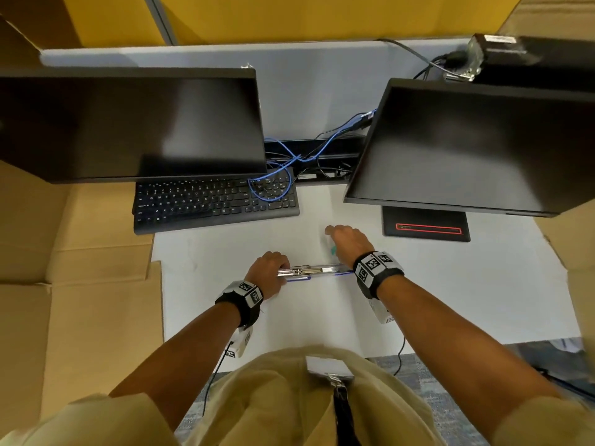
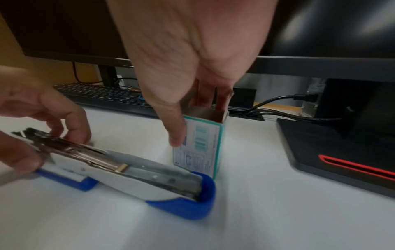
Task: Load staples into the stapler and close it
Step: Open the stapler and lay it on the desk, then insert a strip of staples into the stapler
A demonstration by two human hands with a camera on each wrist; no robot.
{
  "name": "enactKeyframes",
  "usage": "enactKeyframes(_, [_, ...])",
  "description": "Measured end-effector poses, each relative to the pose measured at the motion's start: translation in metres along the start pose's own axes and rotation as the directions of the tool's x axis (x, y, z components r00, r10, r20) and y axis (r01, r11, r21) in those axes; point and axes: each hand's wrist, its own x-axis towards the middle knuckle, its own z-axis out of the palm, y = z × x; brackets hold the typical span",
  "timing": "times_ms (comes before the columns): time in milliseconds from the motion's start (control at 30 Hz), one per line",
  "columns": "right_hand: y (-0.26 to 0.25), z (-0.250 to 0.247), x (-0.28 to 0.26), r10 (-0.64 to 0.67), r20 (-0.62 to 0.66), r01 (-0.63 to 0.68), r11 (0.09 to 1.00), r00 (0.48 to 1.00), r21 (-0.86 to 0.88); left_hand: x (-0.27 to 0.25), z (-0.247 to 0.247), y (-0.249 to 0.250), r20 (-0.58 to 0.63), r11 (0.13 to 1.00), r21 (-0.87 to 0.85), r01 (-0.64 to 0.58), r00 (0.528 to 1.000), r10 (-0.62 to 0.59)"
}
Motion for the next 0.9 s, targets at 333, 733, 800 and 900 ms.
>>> enactKeyframes(333, [-0.064, 0.003, 0.015, -0.206, 0.076, 0.176, 0.942, 0.976, 0.287, -0.007, -0.023, -0.012, -0.066, 0.976, -0.218, 0.024, 0.997, -0.040])
enactKeyframes(733, [-0.028, 0.002, 0.005, -0.085, -0.057, 0.101, 0.910, 0.995, 0.402, 0.004, -0.038, 0.011, -0.104, 0.959, -0.076, -0.273, 0.959, 0.265])
enactKeyframes(800, [-0.030, 0.003, 0.004, -0.133, -0.066, 0.148, 0.924, 0.989, 0.354, 0.005, -0.038, 0.013, -0.084, 0.958, -0.058, -0.281, 0.957, 0.276])
enactKeyframes(900, [-0.032, 0.009, 0.006, -0.204, -0.059, 0.212, 0.954, 0.977, 0.213, 0.004, -0.039, 0.009, -0.131, 0.964, -0.089, -0.253, 0.962, 0.240])
